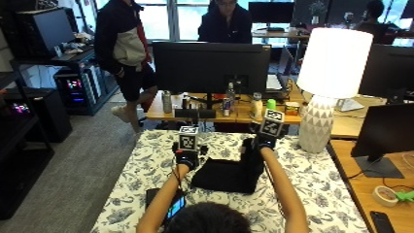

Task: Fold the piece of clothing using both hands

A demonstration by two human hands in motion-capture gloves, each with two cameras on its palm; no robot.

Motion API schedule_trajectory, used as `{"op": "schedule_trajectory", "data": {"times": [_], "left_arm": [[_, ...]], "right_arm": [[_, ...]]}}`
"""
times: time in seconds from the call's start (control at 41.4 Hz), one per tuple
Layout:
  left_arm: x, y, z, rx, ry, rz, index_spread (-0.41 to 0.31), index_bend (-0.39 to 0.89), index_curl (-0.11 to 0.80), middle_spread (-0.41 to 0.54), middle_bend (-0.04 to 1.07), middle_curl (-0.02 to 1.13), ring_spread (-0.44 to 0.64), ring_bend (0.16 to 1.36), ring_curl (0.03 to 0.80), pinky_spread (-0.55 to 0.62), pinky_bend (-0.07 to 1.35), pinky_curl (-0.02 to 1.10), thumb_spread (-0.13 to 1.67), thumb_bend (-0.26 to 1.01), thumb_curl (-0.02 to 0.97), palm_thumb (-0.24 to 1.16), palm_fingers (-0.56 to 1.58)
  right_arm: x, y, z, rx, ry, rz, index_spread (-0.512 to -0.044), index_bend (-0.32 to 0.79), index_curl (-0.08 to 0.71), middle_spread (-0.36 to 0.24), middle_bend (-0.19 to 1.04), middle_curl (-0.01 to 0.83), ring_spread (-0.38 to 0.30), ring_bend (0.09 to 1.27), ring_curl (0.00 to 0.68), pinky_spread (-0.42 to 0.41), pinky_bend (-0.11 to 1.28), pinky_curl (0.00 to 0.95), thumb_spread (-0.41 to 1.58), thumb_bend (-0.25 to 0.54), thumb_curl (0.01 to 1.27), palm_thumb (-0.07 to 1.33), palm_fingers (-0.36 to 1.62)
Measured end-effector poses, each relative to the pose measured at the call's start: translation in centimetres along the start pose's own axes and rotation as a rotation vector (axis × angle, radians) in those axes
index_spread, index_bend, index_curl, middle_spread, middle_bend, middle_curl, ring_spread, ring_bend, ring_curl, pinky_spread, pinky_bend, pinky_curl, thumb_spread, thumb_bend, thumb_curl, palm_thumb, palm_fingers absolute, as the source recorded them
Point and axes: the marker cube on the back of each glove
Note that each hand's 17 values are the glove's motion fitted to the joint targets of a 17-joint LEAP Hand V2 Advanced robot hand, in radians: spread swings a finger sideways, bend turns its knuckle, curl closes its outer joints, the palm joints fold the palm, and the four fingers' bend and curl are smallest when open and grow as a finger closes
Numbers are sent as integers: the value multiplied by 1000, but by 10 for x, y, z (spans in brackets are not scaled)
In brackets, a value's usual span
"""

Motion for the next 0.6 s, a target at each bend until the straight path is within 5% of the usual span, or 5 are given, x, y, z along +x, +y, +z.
{"op": "schedule_trajectory", "data": {"times": [0.193,0.386,0.459,0.604], "left_arm": [[-33,19,-6,27,34,-27,-34,129,276,88,172,312,85,646,343,115,531,362,1380,-5,131,122,327],[-72,41,7,10,42,-76,-40,129,276,75,172,318,70,643,341,109,520,361,1378,-7,139,123,336],[-86,45,12,9,41,-103,-41,127,276,72,170,319,68,642,341,107,521,362,1377,-7,141,123,338],[-104,49,18,9,58,-130,-42,132,276,68,167,318,66,643,341,100,517,363,1377,-7,145,122,342]], "right_arm": [[-142,36,16,8,15,-147,-217,53,325,-150,588,559,-220,931,548,-261,850,529,907,47,402,1073,1312],[-244,101,91,-275,-32,-254,-221,-65,204,-140,627,564,-214,1022,558,-277,954,545,874,8,436,1088,1134],[-264,109,118,-338,-93,-270,-223,-59,165,-130,488,518,-222,1019,540,-318,944,521,859,-10,448,1085,993],[-281,111,127,-258,-241,-373,-222,-8,126,-109,350,473,-200,925,499,-321,937,490,879,-15,465,1089,886]]}}
